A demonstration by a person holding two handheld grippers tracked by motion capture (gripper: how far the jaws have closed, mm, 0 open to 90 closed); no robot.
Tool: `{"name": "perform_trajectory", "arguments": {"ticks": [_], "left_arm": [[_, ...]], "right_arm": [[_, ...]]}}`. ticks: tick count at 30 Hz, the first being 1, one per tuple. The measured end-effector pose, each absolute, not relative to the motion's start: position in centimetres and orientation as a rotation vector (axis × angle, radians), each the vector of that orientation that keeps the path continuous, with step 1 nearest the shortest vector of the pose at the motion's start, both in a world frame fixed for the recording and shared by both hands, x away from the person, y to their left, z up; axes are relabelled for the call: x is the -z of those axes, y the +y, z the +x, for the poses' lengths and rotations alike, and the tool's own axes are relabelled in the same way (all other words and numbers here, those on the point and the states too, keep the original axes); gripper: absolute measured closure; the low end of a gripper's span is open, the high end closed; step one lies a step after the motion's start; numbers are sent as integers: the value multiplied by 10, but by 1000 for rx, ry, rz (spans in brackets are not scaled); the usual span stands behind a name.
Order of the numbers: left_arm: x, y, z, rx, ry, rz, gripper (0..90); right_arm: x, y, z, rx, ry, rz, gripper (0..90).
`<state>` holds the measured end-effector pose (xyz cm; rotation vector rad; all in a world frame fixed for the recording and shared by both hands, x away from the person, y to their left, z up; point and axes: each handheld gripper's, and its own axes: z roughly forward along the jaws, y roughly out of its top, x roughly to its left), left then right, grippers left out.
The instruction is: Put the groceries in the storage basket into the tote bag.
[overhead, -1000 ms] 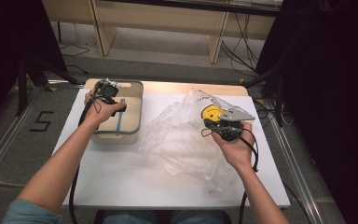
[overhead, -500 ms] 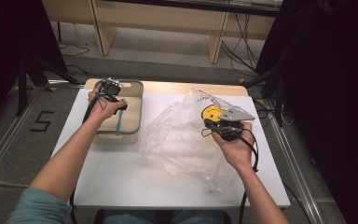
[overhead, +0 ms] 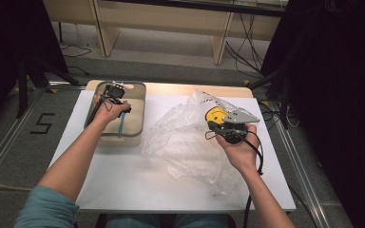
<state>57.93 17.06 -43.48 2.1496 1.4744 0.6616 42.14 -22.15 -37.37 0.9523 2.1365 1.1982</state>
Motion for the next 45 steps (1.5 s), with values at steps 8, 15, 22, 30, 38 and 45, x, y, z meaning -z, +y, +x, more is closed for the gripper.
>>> {"name": "perform_trajectory", "arguments": {"ticks": [8, 15, 22, 30, 38, 45], "left_arm": [[444, 171, 583, -631, 1497, 2181, 386], [450, 171, 585, -606, 1515, 2196, 410], [458, 170, 588, -569, 1541, 2223, 427], [461, 170, 589, -534, 1550, 2228, 460], [464, 172, 590, -484, 1566, 2212, 518], [464, 173, 590, -447, 1574, 2188, 567]], "right_arm": [[374, -222, 421, -1194, 2141, 950, 900], [374, -222, 421, -1195, 2139, 951, 900], [374, -222, 421, -1195, 2140, 952, 900], [374, -222, 420, -1195, 2138, 952, 900], [373, -222, 419, -1199, 2138, 947, 900], [373, -222, 420, -1196, 2140, 947, 900]]}}
